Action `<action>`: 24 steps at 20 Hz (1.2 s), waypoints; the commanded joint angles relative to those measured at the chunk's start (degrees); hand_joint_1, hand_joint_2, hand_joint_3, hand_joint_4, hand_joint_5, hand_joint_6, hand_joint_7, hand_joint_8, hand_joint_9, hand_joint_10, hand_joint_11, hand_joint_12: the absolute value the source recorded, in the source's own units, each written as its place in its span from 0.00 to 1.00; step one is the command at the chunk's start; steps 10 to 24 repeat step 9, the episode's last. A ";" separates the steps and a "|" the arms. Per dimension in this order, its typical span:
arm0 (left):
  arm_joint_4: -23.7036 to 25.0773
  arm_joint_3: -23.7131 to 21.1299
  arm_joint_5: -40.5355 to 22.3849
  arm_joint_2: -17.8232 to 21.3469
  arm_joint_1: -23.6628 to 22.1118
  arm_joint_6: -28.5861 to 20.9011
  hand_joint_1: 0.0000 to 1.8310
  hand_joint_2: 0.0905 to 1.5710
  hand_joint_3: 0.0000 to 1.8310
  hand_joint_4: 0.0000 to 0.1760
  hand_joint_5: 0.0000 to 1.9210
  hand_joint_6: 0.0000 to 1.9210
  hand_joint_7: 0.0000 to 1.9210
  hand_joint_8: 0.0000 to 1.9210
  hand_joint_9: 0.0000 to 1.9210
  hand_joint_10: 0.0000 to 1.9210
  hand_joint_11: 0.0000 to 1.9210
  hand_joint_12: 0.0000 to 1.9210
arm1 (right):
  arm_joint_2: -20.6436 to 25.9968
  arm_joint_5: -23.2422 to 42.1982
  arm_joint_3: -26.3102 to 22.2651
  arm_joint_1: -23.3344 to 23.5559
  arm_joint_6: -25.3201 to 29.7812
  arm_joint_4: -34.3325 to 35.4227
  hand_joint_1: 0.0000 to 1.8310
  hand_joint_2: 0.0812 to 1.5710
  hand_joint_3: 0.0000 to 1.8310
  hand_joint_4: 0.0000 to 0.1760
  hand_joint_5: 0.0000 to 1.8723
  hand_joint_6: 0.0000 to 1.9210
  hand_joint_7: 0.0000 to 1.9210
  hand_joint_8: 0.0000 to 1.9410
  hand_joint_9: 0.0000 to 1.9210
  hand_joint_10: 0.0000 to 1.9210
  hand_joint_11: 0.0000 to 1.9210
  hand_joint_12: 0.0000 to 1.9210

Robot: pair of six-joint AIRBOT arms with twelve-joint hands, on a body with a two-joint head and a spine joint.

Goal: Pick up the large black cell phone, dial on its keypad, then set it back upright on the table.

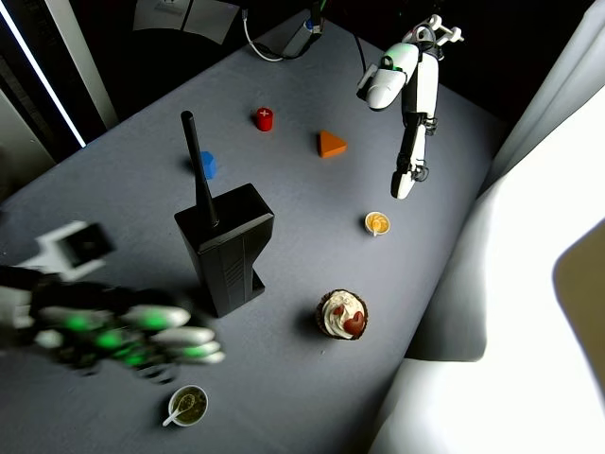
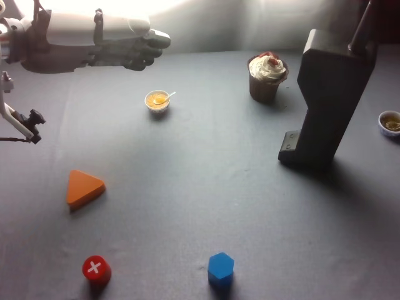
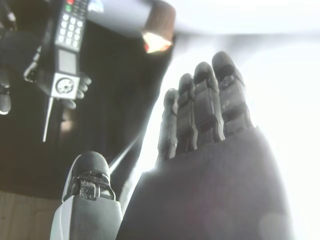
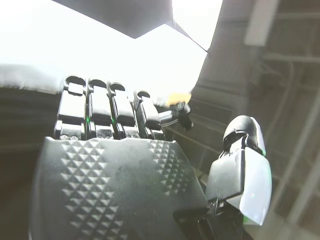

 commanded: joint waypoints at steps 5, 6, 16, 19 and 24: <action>-4.16 0.32 -1.94 0.74 -0.47 -0.37 0.00 0.71 0.00 0.17 0.09 0.00 0.10 0.00 0.07 0.00 0.00 0.17 | 12.88 8.75 -13.79 -7.27 0.42 2.05 0.00 0.57 0.01 0.60 0.00 0.00 0.00 0.00 0.00 0.00 0.00 0.00; -4.30 0.32 -1.91 0.90 -0.19 -0.39 0.00 0.71 0.00 0.18 0.09 0.00 0.10 0.00 0.08 0.00 0.00 0.17 | 15.20 8.76 -16.55 -8.76 0.44 2.17 0.00 0.57 0.01 0.61 0.00 0.00 0.00 0.00 0.00 0.00 0.00 0.00; -4.37 0.36 -1.90 1.43 0.34 -0.41 0.00 0.71 0.00 0.16 0.10 0.00 0.11 0.00 0.09 0.00 0.00 0.16 | 21.14 8.77 -23.92 -13.92 4.22 5.62 0.00 0.57 0.01 0.59 0.00 0.00 0.00 0.00 0.00 0.00 0.00 0.00; -4.37 0.36 -1.90 1.43 0.34 -0.41 0.00 0.71 0.00 0.16 0.10 0.00 0.11 0.00 0.09 0.00 0.00 0.16 | 21.14 8.77 -23.92 -13.92 4.22 5.62 0.00 0.57 0.01 0.59 0.00 0.00 0.00 0.00 0.00 0.00 0.00 0.00; -4.37 0.36 -1.90 1.43 0.34 -0.41 0.00 0.71 0.00 0.16 0.10 0.00 0.11 0.00 0.09 0.00 0.00 0.16 | 21.14 8.77 -23.92 -13.92 4.22 5.62 0.00 0.57 0.01 0.59 0.00 0.00 0.00 0.00 0.00 0.00 0.00 0.00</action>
